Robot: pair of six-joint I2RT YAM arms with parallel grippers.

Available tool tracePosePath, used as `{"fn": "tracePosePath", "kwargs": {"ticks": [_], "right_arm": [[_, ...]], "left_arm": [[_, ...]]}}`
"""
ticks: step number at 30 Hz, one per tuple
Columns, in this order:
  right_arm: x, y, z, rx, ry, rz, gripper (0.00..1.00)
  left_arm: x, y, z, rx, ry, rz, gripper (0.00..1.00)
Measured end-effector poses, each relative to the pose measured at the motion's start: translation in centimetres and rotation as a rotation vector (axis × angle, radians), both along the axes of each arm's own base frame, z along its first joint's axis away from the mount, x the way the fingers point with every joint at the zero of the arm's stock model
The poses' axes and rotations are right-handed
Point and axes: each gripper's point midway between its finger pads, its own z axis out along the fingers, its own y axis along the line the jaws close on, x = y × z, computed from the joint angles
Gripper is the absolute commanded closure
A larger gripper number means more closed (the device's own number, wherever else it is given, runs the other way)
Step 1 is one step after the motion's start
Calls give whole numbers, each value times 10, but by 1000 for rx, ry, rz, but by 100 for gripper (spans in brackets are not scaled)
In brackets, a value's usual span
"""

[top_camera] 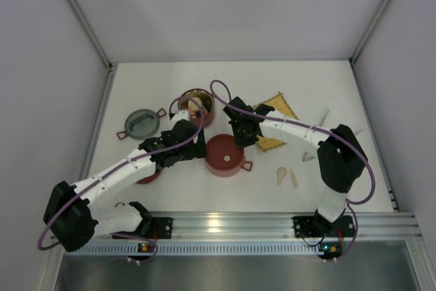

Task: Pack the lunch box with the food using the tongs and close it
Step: Close the box lid on the packing box.

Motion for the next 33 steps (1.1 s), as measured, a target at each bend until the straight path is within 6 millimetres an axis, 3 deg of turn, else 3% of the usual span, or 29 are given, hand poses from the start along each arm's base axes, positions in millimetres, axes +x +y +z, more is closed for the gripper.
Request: {"fn": "tracePosePath", "kwargs": {"ticks": [8,13,33], "right_arm": [[2,3,-1,7,-5,7,80],[2,3,-1,7,-6,7,80],[5,5,-4,-3,-4,33,73]], "left_arm": [[-5,-18,-15,5,17,-55,2],[-4,-10,-37,80,67,-17,2],[10,-19,-41,48,65,83,2]]}}
